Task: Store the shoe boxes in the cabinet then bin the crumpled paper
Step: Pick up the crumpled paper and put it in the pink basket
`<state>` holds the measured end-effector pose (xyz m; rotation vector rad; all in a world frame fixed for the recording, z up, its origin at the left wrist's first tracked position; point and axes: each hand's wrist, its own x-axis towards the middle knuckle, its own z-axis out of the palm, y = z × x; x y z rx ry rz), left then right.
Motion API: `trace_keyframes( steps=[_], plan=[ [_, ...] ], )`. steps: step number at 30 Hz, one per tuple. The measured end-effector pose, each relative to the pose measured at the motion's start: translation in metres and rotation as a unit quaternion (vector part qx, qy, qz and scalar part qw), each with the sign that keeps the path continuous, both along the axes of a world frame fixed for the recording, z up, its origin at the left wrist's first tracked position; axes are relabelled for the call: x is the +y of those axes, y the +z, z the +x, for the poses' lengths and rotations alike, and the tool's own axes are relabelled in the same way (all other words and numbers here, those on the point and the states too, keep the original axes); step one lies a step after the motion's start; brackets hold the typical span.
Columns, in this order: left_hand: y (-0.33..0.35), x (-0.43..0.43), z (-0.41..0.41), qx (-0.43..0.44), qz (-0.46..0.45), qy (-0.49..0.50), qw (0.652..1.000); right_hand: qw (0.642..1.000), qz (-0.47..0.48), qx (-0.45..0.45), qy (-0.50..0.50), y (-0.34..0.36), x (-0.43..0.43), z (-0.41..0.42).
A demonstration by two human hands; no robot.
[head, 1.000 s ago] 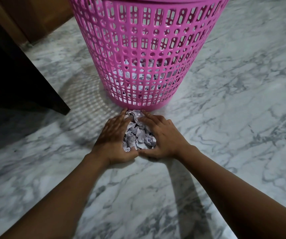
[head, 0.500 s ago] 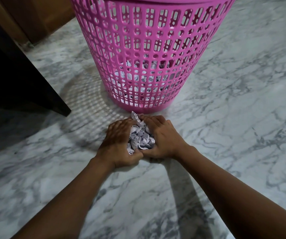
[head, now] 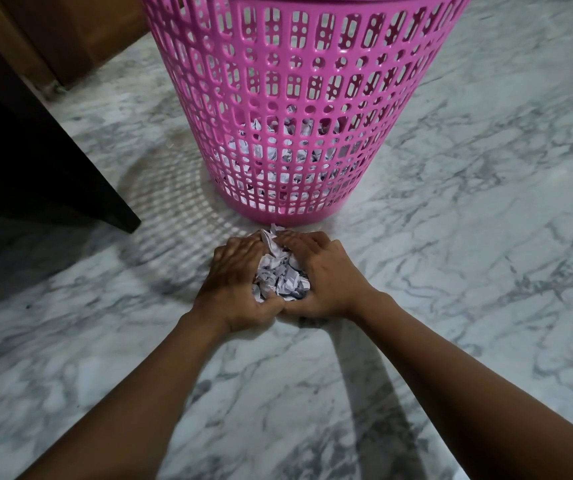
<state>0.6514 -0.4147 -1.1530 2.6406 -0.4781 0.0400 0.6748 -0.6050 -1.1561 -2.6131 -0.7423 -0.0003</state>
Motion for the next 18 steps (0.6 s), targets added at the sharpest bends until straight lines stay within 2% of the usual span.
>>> trace_keyframes(
  steps=[9,14,18],
  plan=[
    [-0.001,-0.006,-0.007,-0.034,-0.039,-0.018,0.998,1.0,0.018,0.018,-0.002,0.002,0.004,-0.002],
    [0.001,-0.022,-0.02,-0.048,-0.176,0.074,0.98,0.995,0.098,0.004,-0.012,0.008,0.014,-0.012],
    [0.006,-0.031,-0.026,-0.077,-0.238,0.16,0.955,0.988,0.146,0.053,-0.022,0.019,0.025,-0.03]
  ],
)
